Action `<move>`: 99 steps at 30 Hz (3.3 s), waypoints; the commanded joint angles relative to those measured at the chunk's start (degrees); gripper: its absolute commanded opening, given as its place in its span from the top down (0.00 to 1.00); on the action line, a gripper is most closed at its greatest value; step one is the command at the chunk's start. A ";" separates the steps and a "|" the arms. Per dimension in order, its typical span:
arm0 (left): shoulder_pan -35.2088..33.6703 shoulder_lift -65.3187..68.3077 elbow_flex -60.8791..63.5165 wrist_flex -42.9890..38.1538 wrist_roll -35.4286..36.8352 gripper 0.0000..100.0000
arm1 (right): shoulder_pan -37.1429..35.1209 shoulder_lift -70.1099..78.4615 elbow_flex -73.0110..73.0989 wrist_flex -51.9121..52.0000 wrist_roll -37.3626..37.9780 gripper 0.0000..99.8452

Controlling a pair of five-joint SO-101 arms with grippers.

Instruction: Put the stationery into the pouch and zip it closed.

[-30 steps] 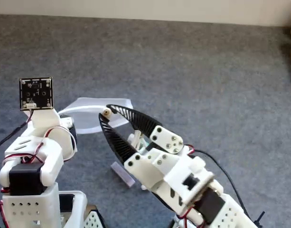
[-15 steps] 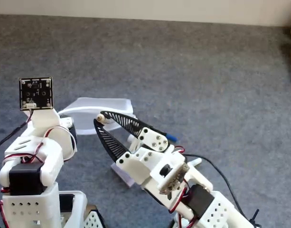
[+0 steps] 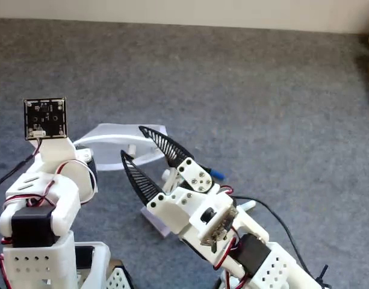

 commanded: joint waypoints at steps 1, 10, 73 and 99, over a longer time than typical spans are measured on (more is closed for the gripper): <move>-0.57 1.10 -2.59 -0.18 0.35 0.99 | -0.13 -1.10 -0.75 -1.10 0.79 0.84; -0.57 1.10 -2.59 -0.18 0.35 0.99 | 0.04 -1.19 -1.27 4.35 0.53 0.84; -10.33 0.75 -2.51 -0.97 0.70 0.99 | 31.16 19.65 -15.52 59.03 -3.69 0.84; -10.33 0.75 -1.10 -1.41 0.53 0.99 | 32.13 62.20 -34.68 58.68 6.95 0.84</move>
